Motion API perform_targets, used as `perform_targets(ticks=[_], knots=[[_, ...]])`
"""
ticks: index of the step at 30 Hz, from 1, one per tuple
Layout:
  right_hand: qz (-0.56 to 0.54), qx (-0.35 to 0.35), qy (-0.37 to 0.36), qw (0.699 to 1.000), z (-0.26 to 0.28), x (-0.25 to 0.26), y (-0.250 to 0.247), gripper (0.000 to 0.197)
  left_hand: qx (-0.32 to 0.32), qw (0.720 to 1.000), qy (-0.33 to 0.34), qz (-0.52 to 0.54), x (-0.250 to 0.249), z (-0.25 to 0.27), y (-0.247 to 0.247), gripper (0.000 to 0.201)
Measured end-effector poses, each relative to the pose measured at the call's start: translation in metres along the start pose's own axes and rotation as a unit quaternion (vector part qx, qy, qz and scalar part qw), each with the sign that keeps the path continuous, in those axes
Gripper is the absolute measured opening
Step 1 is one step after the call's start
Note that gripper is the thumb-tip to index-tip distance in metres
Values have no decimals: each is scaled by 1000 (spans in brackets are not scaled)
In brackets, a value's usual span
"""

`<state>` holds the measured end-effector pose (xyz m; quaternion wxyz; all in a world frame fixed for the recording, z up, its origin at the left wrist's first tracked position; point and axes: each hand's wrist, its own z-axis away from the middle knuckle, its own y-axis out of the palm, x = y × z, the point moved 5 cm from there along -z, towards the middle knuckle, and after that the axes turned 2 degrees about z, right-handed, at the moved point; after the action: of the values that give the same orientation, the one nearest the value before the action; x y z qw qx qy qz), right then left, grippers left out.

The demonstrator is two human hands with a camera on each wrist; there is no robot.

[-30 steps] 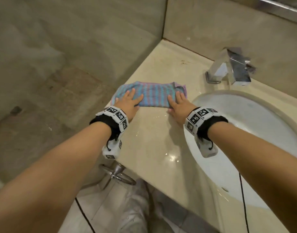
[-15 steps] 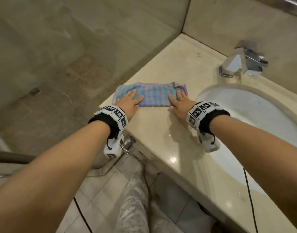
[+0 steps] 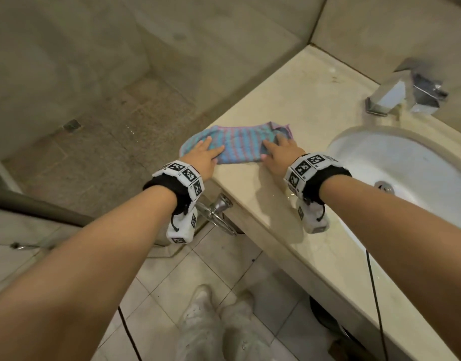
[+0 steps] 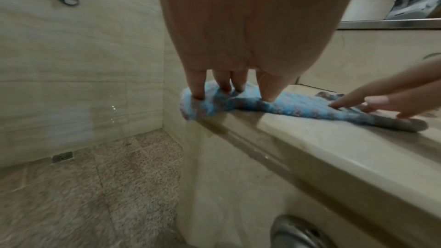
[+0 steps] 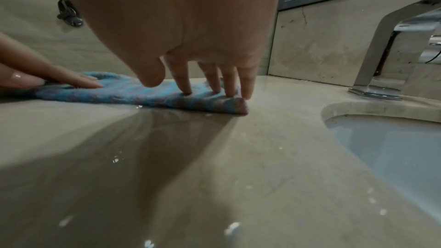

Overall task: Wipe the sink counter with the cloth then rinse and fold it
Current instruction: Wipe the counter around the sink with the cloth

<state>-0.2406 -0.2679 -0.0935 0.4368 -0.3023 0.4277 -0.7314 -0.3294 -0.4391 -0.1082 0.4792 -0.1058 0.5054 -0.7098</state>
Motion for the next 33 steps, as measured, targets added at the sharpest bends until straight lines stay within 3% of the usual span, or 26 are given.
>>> perform_targets(ticks=[4, 8, 14, 22, 33], knots=[[4, -50, 42, 998, 0, 20, -8, 56, -2, 1000, 1, -7, 6, 6, -8, 47], [-43, -35, 99, 994, -2, 40, -4, 76, -35, 997, 41, -57, 5, 13, -13, 44], [-78, -27, 164, 983, -2, 66, 9, 103, -33, 992, 81, -85, 10, 21, -21, 34], [-21, 4, 105, 994, 3, 53, 22, 110, -70, 989, 106, -69, 2, 14, -26, 25], [-39, 48, 124, 990, 61, -2, 44, 115, -11, 980, 171, -104, -57, 18, 5, 57]])
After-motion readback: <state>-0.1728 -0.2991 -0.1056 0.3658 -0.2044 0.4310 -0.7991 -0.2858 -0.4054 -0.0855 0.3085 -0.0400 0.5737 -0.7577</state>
